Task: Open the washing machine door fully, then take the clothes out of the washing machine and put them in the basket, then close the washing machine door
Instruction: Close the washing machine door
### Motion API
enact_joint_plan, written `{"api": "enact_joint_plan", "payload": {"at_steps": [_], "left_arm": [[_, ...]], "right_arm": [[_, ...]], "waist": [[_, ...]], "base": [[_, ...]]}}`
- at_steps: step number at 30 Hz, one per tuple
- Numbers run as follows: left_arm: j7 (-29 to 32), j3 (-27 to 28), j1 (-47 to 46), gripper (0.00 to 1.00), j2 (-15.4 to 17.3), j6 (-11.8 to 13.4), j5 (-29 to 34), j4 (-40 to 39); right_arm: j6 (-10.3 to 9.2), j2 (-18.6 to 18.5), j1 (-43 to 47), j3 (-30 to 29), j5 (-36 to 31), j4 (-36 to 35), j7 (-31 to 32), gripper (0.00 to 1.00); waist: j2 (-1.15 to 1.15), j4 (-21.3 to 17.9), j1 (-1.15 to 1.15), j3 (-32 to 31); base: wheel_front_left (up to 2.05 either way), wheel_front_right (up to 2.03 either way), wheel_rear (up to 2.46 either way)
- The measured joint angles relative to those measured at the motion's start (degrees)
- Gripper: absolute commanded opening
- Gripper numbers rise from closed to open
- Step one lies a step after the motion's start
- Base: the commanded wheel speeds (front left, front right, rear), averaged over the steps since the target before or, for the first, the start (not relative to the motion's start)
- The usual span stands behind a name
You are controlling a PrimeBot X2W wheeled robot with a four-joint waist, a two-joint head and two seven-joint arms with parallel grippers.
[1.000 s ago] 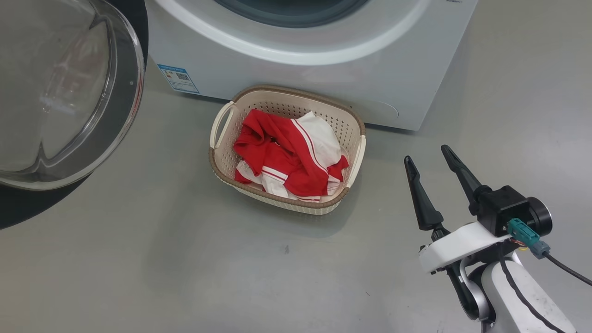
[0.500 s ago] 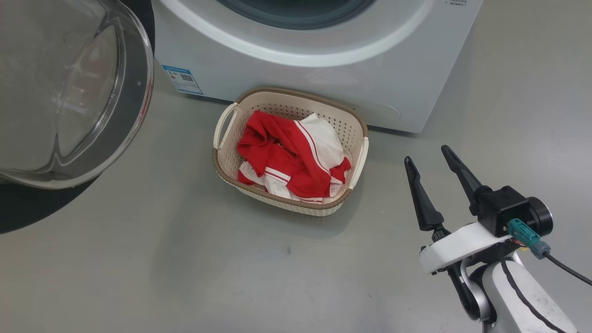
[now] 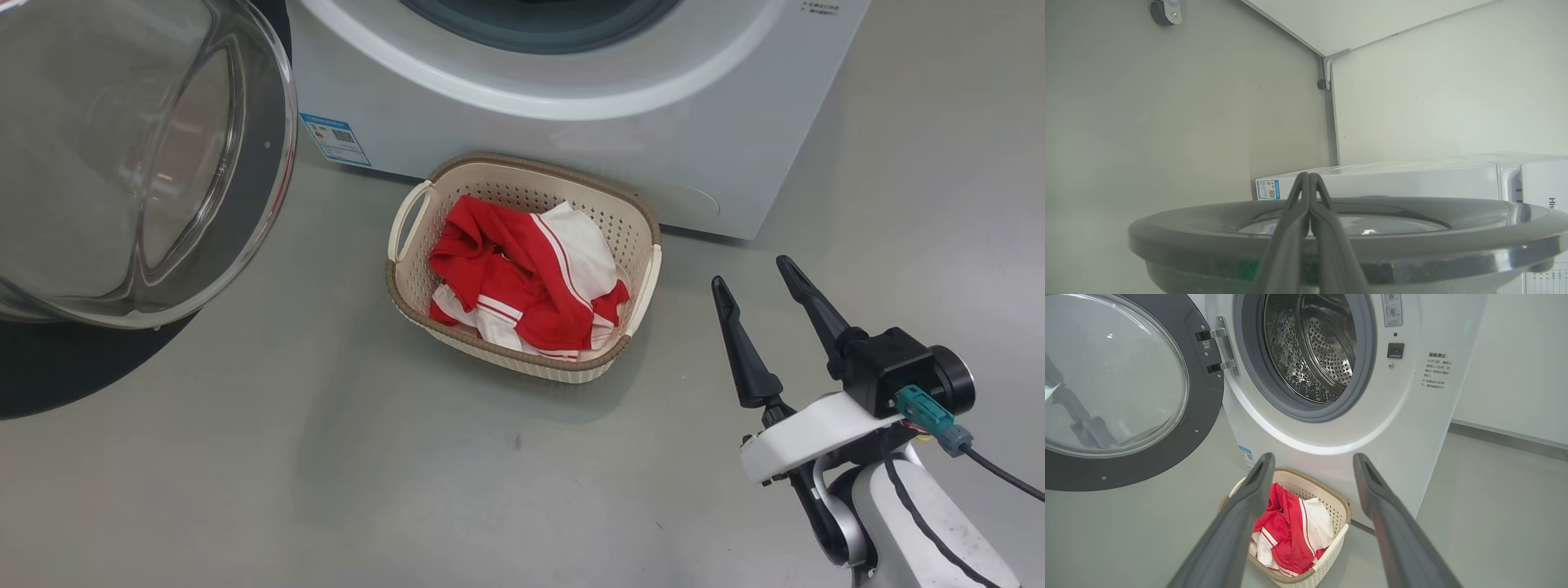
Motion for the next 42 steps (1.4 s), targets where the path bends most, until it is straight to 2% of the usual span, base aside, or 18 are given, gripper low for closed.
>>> {"api": "enact_joint_plan", "payload": {"at_steps": [7, 23, 29, 36, 42], "left_arm": [[1.98, -0.65, 0.01, 0.0, 0.33, -0.6, -0.42, 0.49], [14.04, -3.12, 0.24, 0.0, -0.3, -6.08, -5.47, -0.41], [17.69, -4.12, 1.53, 0.0, -1.79, -8.57, -6.46, -1.91], [20.57, -4.09, 2.69, 0.0, -4.19, -9.17, -9.02, -3.49], [23.25, -4.95, 4.61, 0.0, -4.76, -9.69, -9.11, -6.16]], "right_arm": [[0.01, -0.02, -0.01, 0.09, 0.0, -0.08, 0.42, 1.0], [-0.02, 0.6, 0.14, -0.23, 0.31, 0.77, -0.36, 1.0], [-0.11, 1.0, 0.35, -0.3, 0.75, 1.1, -0.96, 1.0], [-0.29, 1.23, 0.61, -0.27, 1.1, 1.48, -1.13, 1.0], [-0.29, 1.59, 0.61, 0.02, 1.12, 1.57, -1.13, 1.0]], "waist": [[0.0, 0.16, 0.0, 0.18], [0.0, 0.19, 0.0, -2.08], [0.0, 0.67, 0.0, -3.08], [0.0, 1.33, 0.0, -4.1], [0.0, 1.68, 0.0, -4.51]], "base": [[0.0, 0.0, 0.0], [0.0, 0.0, 0.0], [0.0, 0.0, 0.0], [0.0, 0.0, 0.0], [0.0, 0.0, 0.0]]}}
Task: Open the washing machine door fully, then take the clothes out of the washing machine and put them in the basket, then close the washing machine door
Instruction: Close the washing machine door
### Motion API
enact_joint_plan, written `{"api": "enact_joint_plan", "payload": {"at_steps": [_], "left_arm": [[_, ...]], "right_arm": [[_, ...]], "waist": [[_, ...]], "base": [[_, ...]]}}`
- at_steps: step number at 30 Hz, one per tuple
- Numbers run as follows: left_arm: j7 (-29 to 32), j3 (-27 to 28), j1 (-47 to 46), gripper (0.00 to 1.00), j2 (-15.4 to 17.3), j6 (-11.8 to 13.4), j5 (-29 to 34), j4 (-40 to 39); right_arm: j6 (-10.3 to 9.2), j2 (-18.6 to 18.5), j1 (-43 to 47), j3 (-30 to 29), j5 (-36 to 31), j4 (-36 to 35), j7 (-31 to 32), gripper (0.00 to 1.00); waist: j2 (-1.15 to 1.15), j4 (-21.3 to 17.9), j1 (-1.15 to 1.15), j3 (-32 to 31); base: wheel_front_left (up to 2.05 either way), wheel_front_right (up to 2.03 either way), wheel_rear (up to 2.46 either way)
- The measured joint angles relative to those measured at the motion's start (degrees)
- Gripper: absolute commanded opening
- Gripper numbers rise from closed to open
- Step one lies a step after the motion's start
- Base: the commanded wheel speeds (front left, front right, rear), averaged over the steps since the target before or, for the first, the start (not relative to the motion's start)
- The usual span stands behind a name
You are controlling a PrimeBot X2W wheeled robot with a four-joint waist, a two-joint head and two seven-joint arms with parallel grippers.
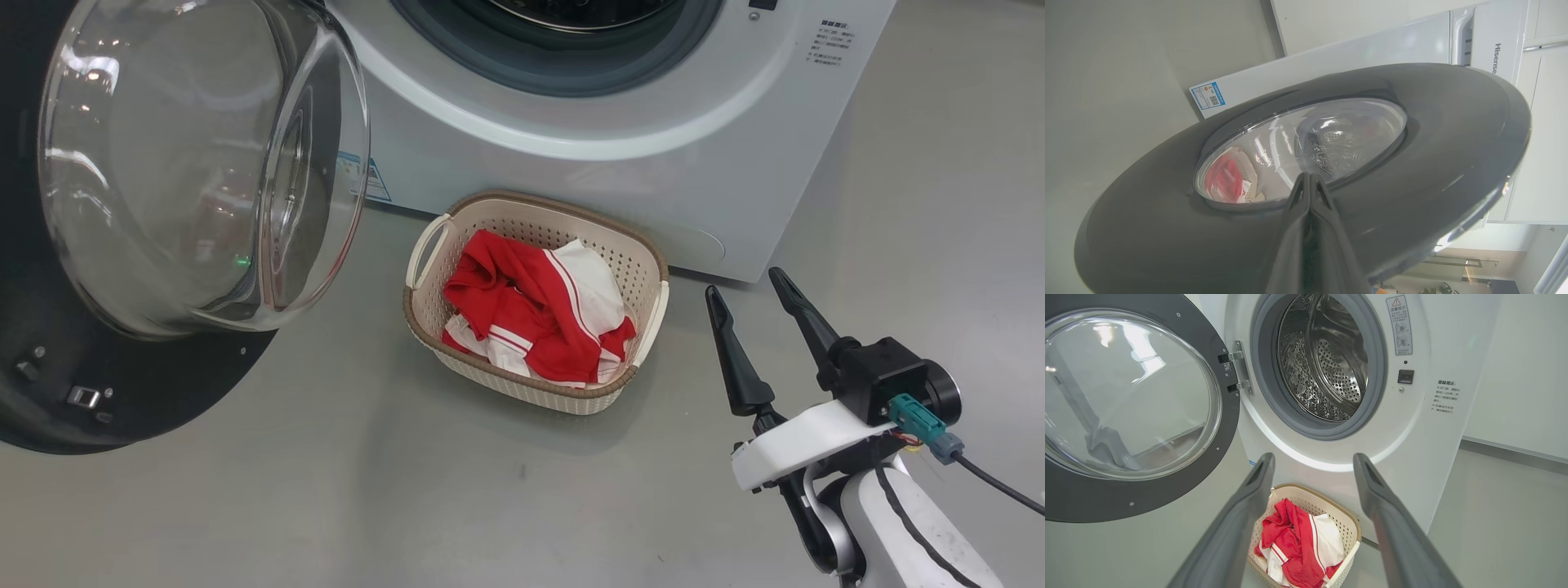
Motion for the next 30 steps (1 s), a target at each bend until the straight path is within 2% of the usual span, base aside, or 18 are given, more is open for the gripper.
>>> {"api": "enact_joint_plan", "payload": {"at_steps": [21, 30], "left_arm": [[3.75, -1.76, 3.79, 0.0, -3.64, -0.48, -0.91, -6.77], [4.31, -2.04, 4.77, 0.0, -3.93, -0.38, -0.91, -9.37]], "right_arm": [[0.0, 0.38, 0.02, 0.16, 0.11, 0.71, -0.51, 1.0], [0.0, 0.43, 0.02, 0.21, 0.12, 1.0, -0.98, 1.0]], "waist": [[0.0, 0.06, 0.0, -0.58], [0.0, -0.2, 0.0, -0.81]], "base": [[0.0, 0.0, 0.0], [0.0, 0.0, 0.0]]}}
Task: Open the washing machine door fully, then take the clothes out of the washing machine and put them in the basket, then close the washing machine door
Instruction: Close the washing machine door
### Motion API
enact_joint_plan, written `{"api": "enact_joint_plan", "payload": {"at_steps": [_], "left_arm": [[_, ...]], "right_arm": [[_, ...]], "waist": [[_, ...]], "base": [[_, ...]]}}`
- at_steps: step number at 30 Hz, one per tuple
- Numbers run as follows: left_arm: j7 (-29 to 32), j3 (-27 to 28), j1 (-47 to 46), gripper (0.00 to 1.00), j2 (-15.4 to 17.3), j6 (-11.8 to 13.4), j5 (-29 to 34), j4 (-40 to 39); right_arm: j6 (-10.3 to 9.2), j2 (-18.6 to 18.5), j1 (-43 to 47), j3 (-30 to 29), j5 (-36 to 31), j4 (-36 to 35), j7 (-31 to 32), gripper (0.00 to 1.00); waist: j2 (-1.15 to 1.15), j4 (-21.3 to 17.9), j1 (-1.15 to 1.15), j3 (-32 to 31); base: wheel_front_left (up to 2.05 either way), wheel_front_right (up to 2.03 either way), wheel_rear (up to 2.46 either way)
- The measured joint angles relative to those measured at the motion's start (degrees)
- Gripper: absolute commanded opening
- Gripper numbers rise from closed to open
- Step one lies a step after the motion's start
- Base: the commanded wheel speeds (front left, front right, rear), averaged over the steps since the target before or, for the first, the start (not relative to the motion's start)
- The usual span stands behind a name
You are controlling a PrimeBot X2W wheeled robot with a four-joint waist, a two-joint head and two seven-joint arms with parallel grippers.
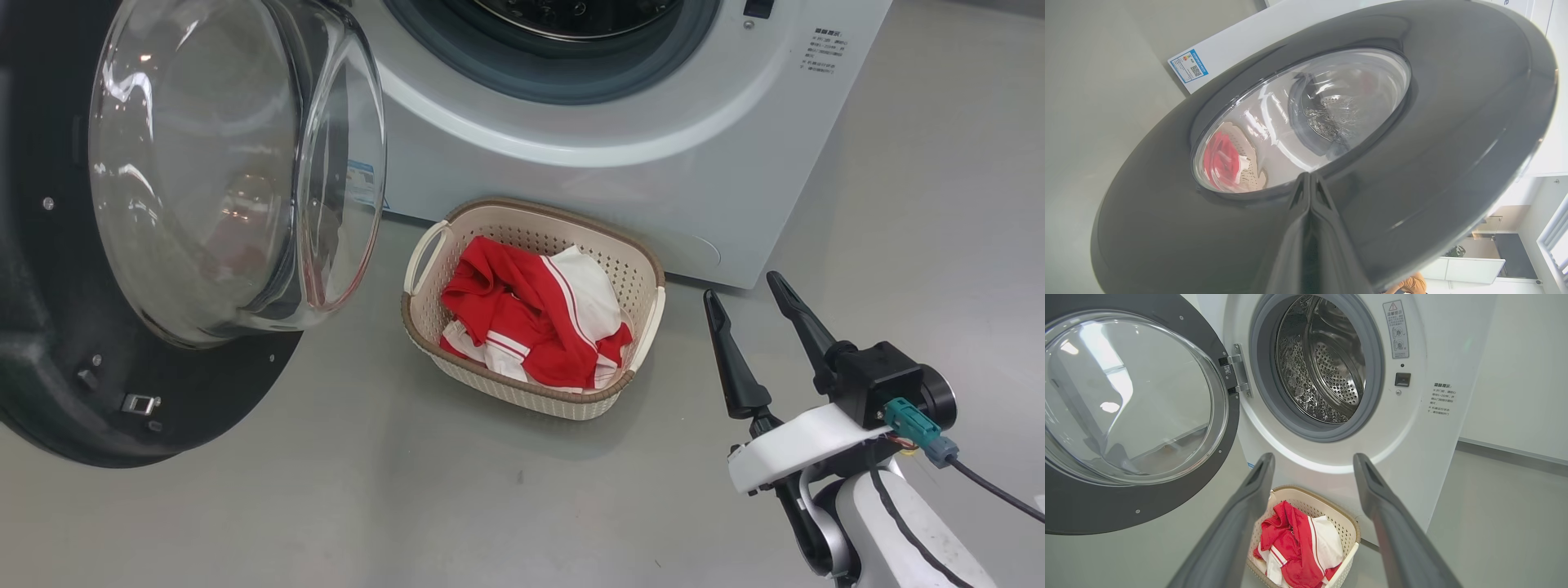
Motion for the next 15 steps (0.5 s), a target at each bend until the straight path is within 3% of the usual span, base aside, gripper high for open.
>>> {"api": "enact_joint_plan", "payload": {"at_steps": [8, 15], "left_arm": [[-2.5, 0.99, 1.35, 0.0, 0.04, -0.13, 1.26, -3.07], [-11.27, 2.86, 2.09, 0.0, 2.29, -1.03, 8.01, -4.98]], "right_arm": [[0.0, 0.08, 0.29, 0.12, 0.01, 0.29, -0.03, 1.0], [0.03, 0.62, 0.37, 0.54, 0.33, 0.83, -0.57, 1.0]], "waist": [[0.0, -0.15, 0.0, -0.18], [0.0, -0.08, 0.0, -0.47]], "base": [[0.0, 0.0, 0.0], [0.0, 0.0, 0.0]]}}
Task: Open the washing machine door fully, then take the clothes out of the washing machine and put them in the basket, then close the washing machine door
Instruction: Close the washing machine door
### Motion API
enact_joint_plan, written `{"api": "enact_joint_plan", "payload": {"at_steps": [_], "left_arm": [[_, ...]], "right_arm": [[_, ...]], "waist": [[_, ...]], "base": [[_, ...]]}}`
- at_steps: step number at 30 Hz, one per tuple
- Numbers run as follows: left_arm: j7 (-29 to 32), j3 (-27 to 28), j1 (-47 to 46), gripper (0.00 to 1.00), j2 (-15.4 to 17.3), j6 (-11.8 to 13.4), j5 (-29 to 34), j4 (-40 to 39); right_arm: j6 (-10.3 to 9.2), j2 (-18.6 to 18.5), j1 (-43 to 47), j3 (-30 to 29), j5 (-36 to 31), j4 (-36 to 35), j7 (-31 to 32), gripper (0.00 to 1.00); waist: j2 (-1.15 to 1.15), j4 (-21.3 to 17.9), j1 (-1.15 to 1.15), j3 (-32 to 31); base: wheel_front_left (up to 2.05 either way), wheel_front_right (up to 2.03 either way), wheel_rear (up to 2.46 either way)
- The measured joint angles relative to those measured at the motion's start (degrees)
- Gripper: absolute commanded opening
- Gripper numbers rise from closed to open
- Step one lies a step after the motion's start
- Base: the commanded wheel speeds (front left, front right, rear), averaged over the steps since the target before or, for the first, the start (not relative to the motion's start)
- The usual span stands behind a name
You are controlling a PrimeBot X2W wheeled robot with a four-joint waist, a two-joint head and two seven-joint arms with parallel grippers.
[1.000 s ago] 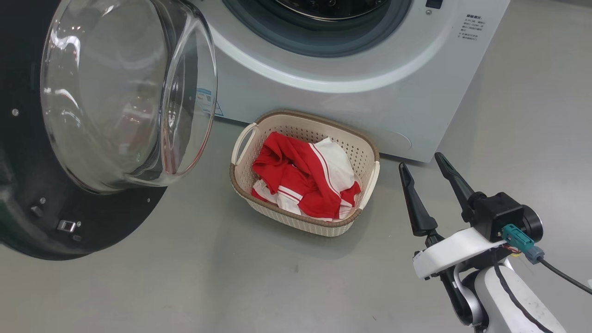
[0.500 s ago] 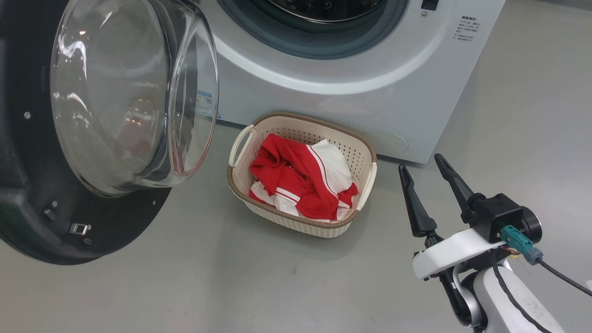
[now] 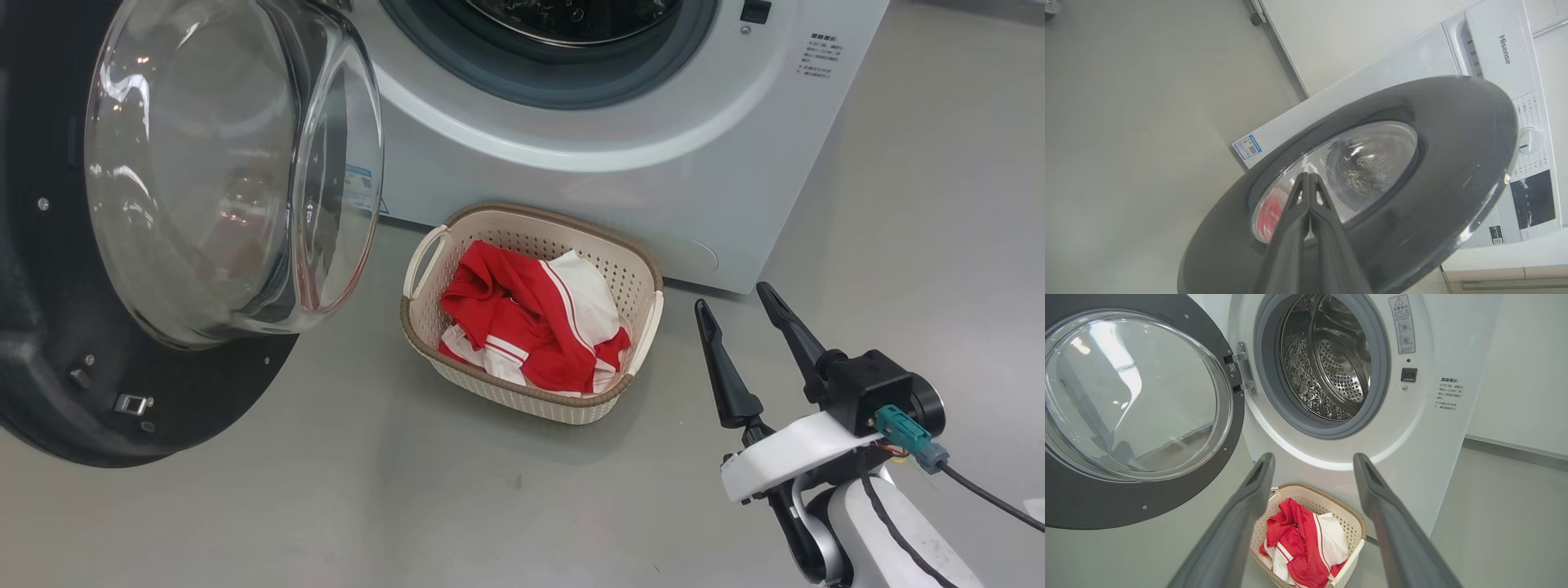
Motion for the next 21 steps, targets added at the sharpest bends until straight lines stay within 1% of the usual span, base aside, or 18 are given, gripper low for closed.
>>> {"api": "enact_joint_plan", "payload": {"at_steps": [7, 13, 15, 18, 21], "left_arm": [[-10.32, -0.65, 4.85, 0.0, 2.63, -1.07, 10.95, -2.77], [-21.87, -2.07, 10.41, 0.0, 5.28, -1.09, 21.91, -6.71], [-25.25, -3.68, 12.21, 0.0, 5.42, -1.09, 23.35, -9.53], [-30.15, -7.89, 14.28, 0.0, 5.44, -1.09, 26.27, -13.7], [-34.83, -11.02, 17.33, 0.0, 5.44, -1.1, 28.91, -15.69]], "right_arm": [[0.08, 0.38, 0.19, 0.19, 0.18, 0.76, -0.44, 1.0], [0.07, 0.7, 0.38, 0.29, 0.19, 0.81, -0.56, 1.0], [0.07, 0.75, 0.42, 0.29, 0.19, 0.89, -0.74, 1.0], [0.07, 0.75, 0.47, 0.26, 0.2, 1.04, -0.8, 1.0], [0.05, 0.75, 0.49, 0.21, 0.44, 1.2, -0.98, 1.0]], "waist": [[0.0, -0.06, 0.0, -0.99], [0.0, -0.25, 0.0, -1.45], [0.0, -0.3, 0.0, -1.57], [0.0, -0.33, 0.0, -1.75], [0.0, -0.25, 0.0, -1.91]], "base": [[0.0, 0.0, 0.0], [0.0, 0.0, 0.0], [0.0, 0.0, 0.0], [0.0, 0.0, 0.0], [0.0, 0.0, 0.0]]}}
